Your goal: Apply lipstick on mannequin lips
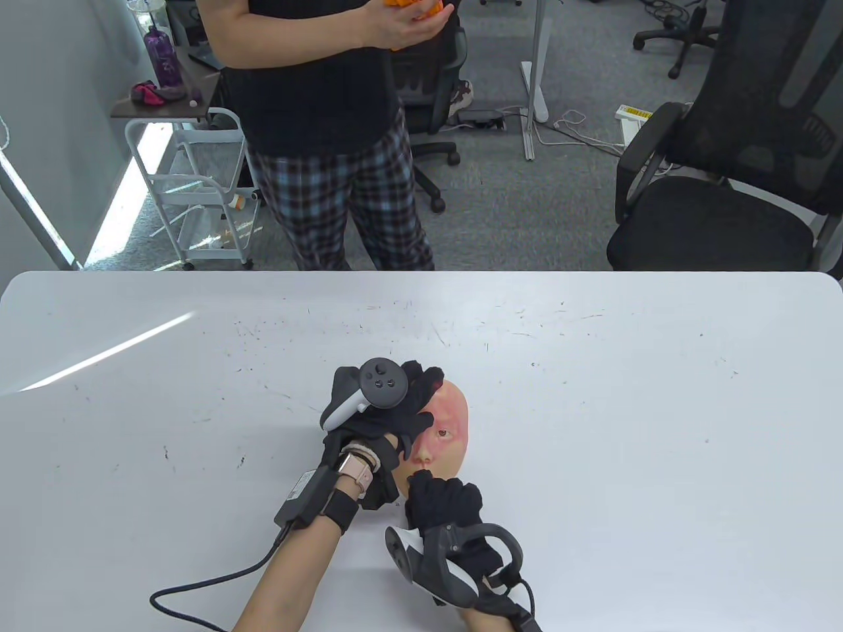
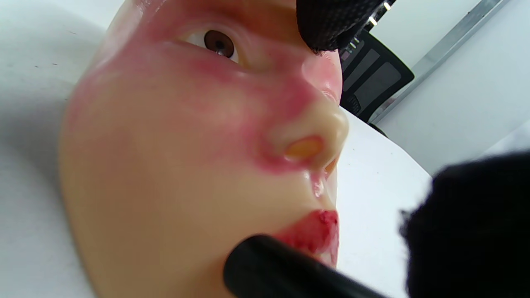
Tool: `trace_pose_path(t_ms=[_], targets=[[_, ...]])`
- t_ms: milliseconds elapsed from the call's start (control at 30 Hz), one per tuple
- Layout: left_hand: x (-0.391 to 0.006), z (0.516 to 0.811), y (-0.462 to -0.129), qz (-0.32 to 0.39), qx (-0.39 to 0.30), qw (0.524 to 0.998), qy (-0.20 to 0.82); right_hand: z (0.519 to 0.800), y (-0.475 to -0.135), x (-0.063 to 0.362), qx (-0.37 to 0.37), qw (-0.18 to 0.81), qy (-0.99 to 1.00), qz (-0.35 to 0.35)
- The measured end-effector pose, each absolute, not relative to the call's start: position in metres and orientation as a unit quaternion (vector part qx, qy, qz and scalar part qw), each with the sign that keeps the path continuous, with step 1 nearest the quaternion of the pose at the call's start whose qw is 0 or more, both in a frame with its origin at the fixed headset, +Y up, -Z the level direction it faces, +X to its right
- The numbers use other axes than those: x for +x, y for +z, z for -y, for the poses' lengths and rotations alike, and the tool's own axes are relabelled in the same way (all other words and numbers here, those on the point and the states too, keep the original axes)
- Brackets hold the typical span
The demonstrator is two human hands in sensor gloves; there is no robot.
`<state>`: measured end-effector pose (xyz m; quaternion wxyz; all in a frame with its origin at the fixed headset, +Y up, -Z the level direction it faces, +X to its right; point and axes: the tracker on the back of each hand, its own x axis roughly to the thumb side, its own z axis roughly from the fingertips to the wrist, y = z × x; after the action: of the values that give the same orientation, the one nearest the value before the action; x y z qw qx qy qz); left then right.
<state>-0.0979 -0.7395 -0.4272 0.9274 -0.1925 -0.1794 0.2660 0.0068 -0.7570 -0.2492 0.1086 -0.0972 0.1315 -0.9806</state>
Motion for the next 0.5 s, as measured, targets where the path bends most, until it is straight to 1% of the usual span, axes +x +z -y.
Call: trace_pose_path(t_ms=[100, 267, 333, 400, 500], targets=[[-0.098, 0.74, -0.427, 0.179, -0.193, 0.927, 0.266, 0.756, -0.245, 0.013, -0.099, 0.091, -0.981, -0.139], [-0.098, 0.74, -0.427, 0.178, -0.192, 0.927, 0.267, 0.755, -0.242, 0.025, -0.072, 0.097, -0.981, -0.149], [-0.098, 0.74, -0.427, 0.178, -0.192, 0.927, 0.267, 0.755, -0.243, 0.023, -0.077, 0.093, -0.981, -0.149], [-0.098, 0.74, -0.427, 0.178, -0.193, 0.927, 0.267, 0.756, -0.243, 0.016, -0.099, 0.098, -0.98, -0.144], [-0.098, 0.74, -0.427, 0.178, -0.193, 0.927, 0.267, 0.757, -0.245, 0.01, -0.105, 0.111, -0.979, -0.136]])
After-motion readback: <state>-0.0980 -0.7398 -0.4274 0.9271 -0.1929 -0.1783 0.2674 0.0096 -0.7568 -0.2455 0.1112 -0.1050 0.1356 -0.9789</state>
